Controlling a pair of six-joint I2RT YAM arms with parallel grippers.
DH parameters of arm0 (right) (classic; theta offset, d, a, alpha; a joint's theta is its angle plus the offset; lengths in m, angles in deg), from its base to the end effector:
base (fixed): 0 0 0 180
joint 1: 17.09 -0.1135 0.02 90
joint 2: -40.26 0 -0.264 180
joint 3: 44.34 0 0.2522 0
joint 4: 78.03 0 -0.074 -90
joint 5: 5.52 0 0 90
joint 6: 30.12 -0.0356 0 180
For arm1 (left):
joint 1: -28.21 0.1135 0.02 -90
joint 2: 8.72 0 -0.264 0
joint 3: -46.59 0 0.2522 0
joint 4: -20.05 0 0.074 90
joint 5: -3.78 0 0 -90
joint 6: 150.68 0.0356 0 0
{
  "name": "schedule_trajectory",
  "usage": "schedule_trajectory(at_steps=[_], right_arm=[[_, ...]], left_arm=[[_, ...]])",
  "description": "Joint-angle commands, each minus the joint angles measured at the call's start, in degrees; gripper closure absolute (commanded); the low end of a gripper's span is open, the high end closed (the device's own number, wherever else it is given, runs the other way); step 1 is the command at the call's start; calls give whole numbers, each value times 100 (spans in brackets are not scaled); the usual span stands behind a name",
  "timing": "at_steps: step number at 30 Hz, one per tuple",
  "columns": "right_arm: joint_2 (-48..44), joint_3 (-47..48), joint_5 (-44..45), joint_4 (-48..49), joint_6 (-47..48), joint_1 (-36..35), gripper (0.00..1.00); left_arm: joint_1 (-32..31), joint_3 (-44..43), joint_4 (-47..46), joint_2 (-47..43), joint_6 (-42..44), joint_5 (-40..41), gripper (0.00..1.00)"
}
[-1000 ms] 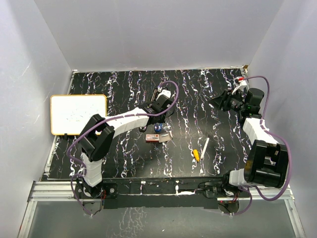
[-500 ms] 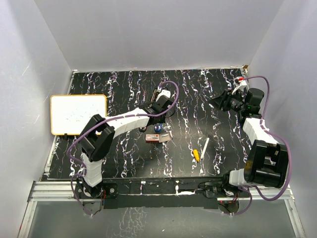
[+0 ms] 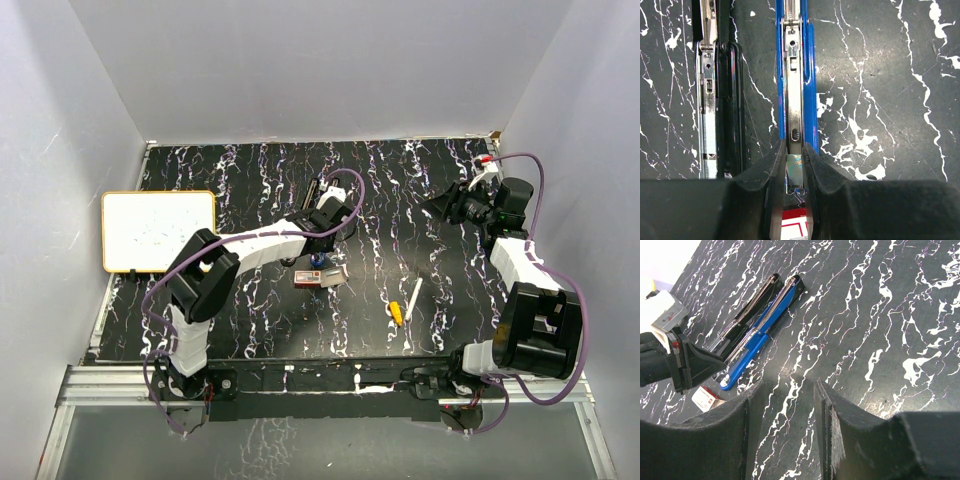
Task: Load the staples into the stapler
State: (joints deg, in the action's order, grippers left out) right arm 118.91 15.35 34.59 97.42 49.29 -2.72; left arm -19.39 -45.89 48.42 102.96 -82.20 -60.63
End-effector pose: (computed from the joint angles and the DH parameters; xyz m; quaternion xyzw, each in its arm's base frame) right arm 0.2930 -0.0470 0.2517 -0.0619 0.7904 0.3361 0.5084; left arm 0.2995 -0.3052 0.1976 0.1270 0.9037 -0.0302 0.4077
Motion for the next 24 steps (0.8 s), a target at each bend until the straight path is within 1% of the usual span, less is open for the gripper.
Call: schedule_trajectory(at_steps=[1, 10, 15, 24], right_arm=[[-175, -41, -82, 324, 14, 48, 54], [-166, -41, -97, 322, 26, 50, 54], [-184, -41, -100, 324, 22, 57, 54], [-124, -49, -116, 353, 7, 57, 54]], left_arm=[[-43, -108, 248, -36, -37, 97, 100], [-49, -39, 157, -117, 5, -34, 100], [-48, 37, 108, -104, 25, -95, 91], [-48, 154, 42, -189, 5, -223, 81]])
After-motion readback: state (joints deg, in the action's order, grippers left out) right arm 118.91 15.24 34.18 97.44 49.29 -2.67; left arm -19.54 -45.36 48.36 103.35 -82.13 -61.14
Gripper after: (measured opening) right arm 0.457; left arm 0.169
